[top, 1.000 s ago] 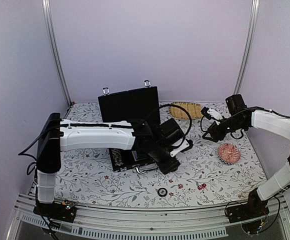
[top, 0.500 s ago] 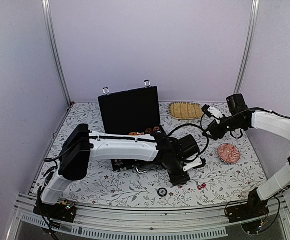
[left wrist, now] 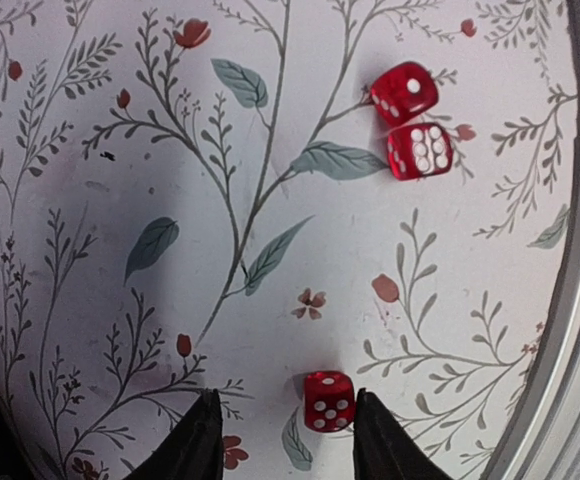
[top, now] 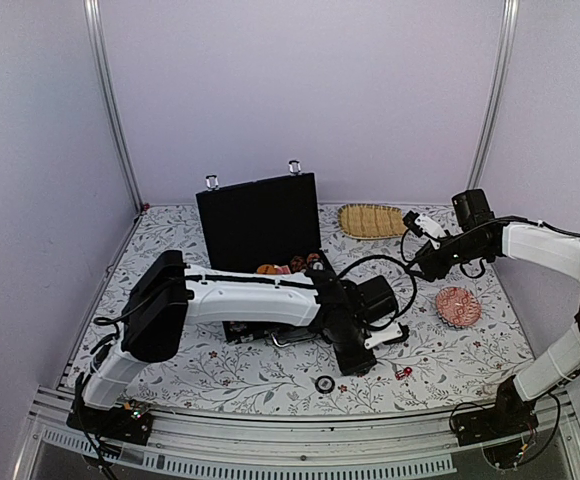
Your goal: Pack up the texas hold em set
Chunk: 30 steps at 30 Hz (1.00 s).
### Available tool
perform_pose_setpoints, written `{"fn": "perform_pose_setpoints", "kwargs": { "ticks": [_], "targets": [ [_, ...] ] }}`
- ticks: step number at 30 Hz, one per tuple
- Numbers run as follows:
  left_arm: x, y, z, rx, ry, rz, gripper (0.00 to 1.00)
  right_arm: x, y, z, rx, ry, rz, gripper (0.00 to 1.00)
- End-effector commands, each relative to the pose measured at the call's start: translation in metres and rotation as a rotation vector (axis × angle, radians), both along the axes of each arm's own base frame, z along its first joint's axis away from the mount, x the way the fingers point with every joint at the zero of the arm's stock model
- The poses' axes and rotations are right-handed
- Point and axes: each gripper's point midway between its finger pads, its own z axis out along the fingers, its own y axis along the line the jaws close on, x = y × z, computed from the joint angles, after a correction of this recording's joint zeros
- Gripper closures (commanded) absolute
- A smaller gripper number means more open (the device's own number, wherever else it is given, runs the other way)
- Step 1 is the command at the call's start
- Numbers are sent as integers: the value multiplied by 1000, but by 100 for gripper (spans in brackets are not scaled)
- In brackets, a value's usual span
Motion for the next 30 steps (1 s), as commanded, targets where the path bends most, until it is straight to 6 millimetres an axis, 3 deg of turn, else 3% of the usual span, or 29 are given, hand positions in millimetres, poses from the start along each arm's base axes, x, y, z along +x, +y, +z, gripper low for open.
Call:
{"fn": "perform_pose_setpoints", "kwargs": {
  "ticks": [1, 9, 18, 30],
  "targets": [
    [-9, 8, -18, 53, 18, -25, 57, 1, -1, -6, -3, 9, -2, 40],
    [-9, 7, -23, 59, 25, -33, 63, 0, -1, -8, -3, 15, 3, 40],
    [-18, 11, -30, 80, 34, -80, 58, -1, 0, -11, -2, 26, 8, 40],
    [-2, 1, -27, 41, -48, -43, 54, -1, 0, -17, -6, 43, 13, 40]
  ]
}}
